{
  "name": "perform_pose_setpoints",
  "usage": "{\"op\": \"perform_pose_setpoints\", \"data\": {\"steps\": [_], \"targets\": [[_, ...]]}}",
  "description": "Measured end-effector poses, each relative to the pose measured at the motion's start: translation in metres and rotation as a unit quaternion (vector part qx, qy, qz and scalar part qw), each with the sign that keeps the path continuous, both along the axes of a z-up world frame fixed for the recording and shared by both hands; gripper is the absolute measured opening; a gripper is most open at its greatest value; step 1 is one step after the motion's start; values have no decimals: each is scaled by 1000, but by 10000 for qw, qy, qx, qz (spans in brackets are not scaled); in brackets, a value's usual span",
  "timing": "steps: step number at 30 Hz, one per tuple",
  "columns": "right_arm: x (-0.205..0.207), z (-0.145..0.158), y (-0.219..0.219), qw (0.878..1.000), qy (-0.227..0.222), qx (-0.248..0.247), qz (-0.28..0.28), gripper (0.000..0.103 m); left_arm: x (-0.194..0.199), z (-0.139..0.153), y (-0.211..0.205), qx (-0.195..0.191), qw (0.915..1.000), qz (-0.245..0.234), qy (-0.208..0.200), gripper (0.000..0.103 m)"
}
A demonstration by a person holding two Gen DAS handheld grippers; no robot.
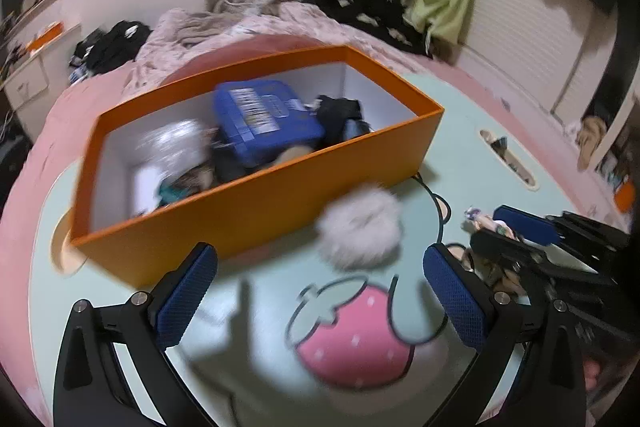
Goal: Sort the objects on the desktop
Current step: 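Grasp the white fluffy ball with the left tool while the right tool holds the figurine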
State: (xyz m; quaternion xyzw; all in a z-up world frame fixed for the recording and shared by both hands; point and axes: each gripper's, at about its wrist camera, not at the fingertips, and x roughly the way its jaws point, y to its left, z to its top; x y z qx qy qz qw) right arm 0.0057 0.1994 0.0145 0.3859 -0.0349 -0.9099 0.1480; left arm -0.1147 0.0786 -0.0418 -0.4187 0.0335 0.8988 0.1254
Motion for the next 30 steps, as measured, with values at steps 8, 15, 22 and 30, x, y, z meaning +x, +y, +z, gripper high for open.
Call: {"op": "perform_pose_setpoints", "data": {"steps": [8,15,22,30], "targets": [[6,-10,-2,9992,-21,397,-38,65,-41,-13,41,-339,9989,-168,-287,50],[12,-15,-4,9966,73,811,-100,81,-19,20,13,170,9997,-183,80,39],[23,-19,7,9964,218,804,-129,79,29,57,-13,432,9976,-90,526,39],[28,-18,8,9972,359,647,-112,79,95,78,-48,671,9956,328,570,39]]}}
